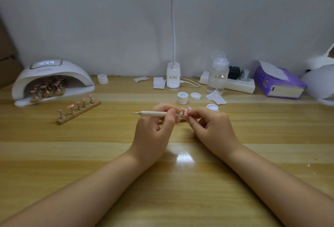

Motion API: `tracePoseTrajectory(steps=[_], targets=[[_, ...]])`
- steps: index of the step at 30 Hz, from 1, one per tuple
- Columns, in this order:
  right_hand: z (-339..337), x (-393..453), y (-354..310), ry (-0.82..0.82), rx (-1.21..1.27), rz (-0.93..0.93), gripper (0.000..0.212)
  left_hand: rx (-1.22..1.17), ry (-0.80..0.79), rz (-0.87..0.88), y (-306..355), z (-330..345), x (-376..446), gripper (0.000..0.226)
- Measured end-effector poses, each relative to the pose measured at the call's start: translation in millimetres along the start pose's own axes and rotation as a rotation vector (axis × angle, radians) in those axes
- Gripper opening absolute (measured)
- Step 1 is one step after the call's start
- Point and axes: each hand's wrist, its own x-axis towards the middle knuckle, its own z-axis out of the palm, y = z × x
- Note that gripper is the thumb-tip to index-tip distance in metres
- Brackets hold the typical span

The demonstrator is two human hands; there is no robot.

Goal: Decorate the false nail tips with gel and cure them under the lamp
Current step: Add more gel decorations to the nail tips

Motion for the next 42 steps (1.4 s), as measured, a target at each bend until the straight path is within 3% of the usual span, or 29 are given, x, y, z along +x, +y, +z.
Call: tracePoseTrajectory(steps=[42], targets=[[-0.8,0.8,-1.3,0.003,0.002,-0.005,0.005,0.044,-0.001,0.004,0.0,-0.4,0.2,0.02]])
